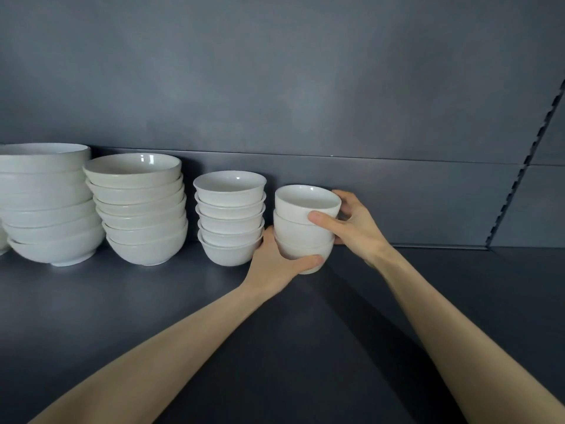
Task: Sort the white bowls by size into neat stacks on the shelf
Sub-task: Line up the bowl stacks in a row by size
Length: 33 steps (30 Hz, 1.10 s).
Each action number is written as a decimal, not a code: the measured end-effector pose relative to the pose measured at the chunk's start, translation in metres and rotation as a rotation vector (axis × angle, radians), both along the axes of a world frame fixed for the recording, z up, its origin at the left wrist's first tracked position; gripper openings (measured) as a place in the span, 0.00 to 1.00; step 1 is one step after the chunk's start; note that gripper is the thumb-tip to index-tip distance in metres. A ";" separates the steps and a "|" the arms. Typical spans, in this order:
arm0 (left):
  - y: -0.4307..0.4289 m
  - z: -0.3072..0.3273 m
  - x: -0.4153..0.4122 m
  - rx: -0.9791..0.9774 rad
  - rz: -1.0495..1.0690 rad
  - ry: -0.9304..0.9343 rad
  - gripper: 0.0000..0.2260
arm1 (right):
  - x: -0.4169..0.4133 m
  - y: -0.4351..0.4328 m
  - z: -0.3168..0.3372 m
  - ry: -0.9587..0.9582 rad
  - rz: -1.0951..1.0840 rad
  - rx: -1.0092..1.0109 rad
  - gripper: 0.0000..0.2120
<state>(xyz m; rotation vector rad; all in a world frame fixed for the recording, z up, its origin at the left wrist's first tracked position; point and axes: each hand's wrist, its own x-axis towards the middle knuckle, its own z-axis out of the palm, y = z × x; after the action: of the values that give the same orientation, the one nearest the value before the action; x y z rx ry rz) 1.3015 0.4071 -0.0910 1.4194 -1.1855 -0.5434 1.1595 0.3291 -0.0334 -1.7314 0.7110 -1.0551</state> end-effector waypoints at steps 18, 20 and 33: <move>-0.003 0.002 -0.002 0.051 -0.046 0.034 0.40 | 0.000 -0.004 -0.003 0.032 -0.023 0.015 0.33; -0.003 0.003 -0.002 0.069 -0.038 0.022 0.41 | 0.000 -0.004 -0.003 0.039 -0.013 0.018 0.31; 0.035 0.028 -0.006 0.322 0.085 -0.263 0.16 | -0.031 0.017 0.022 0.286 -0.031 -0.009 0.32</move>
<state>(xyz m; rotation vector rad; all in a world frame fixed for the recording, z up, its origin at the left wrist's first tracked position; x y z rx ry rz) 1.2952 0.4423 -0.0632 1.8530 -1.2768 -0.5150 1.1289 0.3457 -0.0112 -1.9061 0.9143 -0.8396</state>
